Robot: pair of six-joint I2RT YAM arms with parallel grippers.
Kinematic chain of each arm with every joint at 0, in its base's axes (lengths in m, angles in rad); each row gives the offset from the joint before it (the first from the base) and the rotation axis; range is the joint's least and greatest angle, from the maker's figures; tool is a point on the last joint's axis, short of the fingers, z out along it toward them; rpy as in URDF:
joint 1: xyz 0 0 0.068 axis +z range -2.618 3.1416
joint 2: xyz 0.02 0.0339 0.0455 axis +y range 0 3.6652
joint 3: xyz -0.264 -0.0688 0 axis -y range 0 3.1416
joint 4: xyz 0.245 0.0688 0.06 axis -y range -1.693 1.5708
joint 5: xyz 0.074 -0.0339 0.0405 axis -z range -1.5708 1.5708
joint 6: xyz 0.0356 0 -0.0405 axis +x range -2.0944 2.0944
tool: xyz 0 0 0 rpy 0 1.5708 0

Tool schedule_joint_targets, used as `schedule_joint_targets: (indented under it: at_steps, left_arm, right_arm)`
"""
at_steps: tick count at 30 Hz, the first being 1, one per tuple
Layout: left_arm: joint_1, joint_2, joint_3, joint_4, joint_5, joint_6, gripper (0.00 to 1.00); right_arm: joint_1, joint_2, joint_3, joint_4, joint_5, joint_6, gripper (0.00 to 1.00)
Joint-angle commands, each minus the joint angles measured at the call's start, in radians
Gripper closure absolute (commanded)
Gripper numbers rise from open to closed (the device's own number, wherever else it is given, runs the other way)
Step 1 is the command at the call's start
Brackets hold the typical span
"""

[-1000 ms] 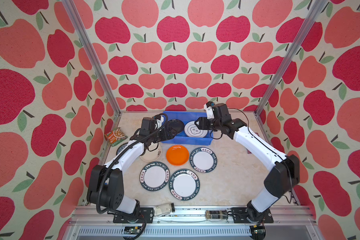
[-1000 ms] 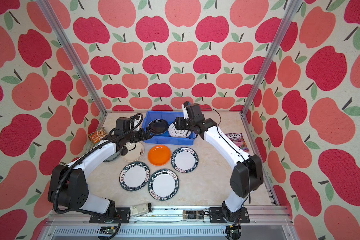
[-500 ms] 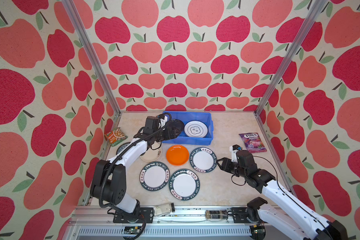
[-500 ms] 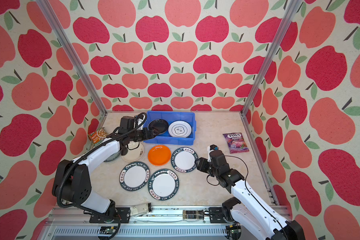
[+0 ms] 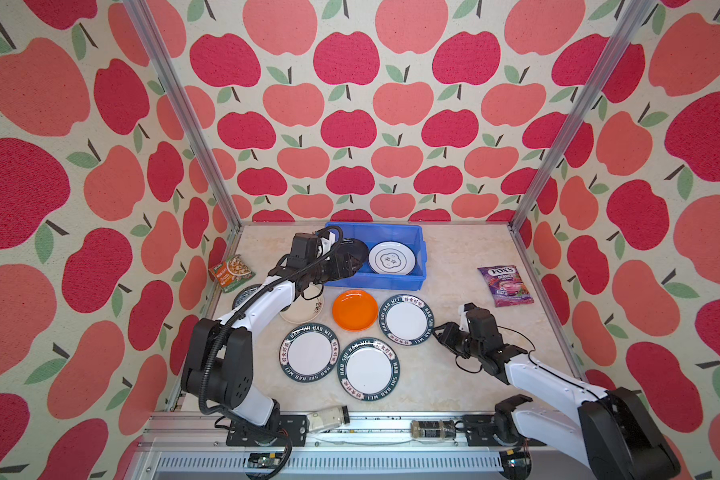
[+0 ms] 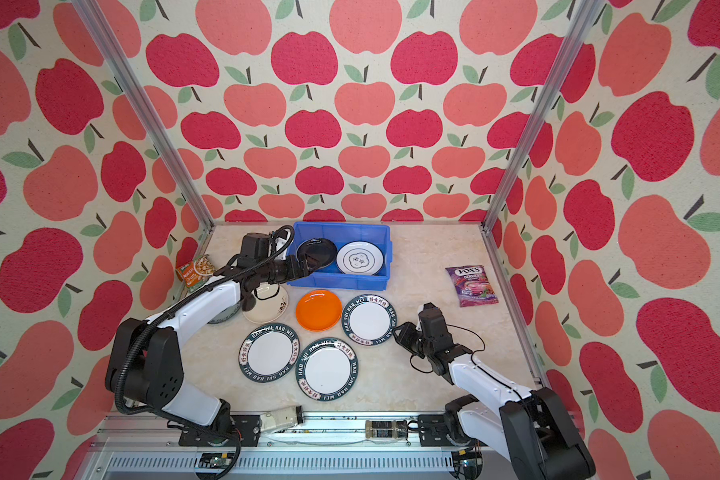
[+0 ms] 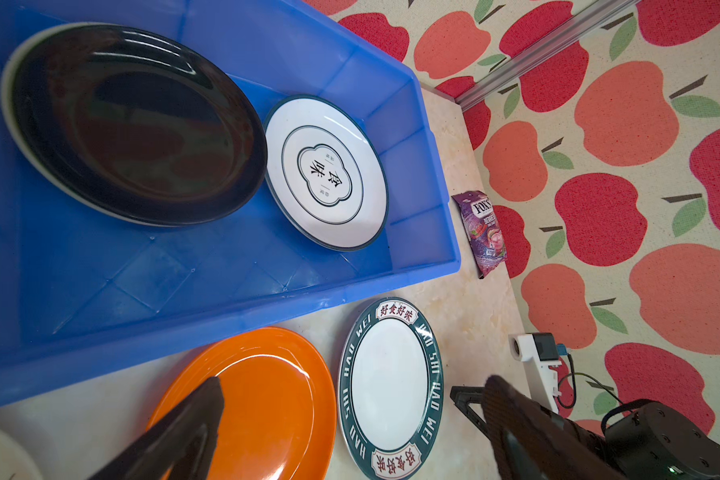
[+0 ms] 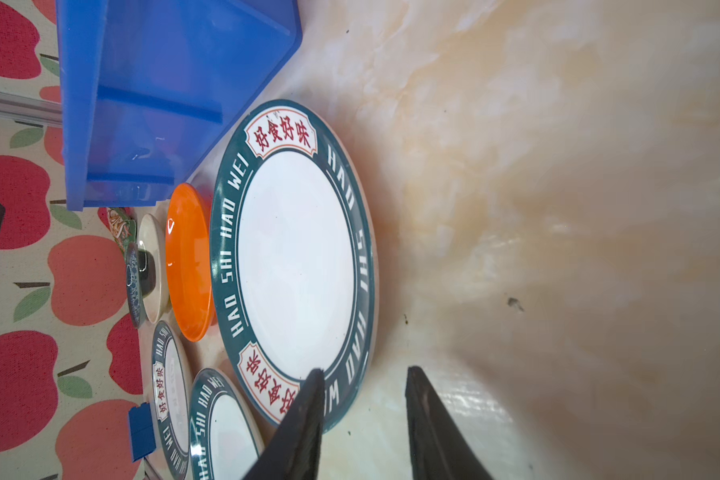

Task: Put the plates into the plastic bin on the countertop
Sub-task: 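Move the right gripper to the green-rimmed HAO SHI HAO WEI plate, then grip the green-rimmed plate's rim with the right gripper and tilt it up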

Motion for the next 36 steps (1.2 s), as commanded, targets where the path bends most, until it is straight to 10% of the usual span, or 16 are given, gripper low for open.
schedule_joint_targets:
  at_steps: [1,14,25,36]
  left_arm:
    - [-0.005,-0.014,-0.018,0.016,-0.004,-0.008,0.01]
    - [-0.005,0.000,-0.033,0.029,-0.010,-0.012,0.00]
    - [-0.006,0.022,-0.029,0.039,-0.004,-0.019,0.00]
    - [-0.022,0.041,-0.005,0.044,0.016,-0.015,0.00]
  right_arm:
    - [-0.007,0.064,0.016,0.114,-0.039,0.015,0.63]
    - [-0.010,0.218,0.006,0.253,-0.077,0.063,0.63]
    - [-0.019,0.138,-0.057,0.223,-0.044,0.074,0.98]
    - [-0.188,-0.565,0.101,-0.626,-0.015,-0.103,1.00]
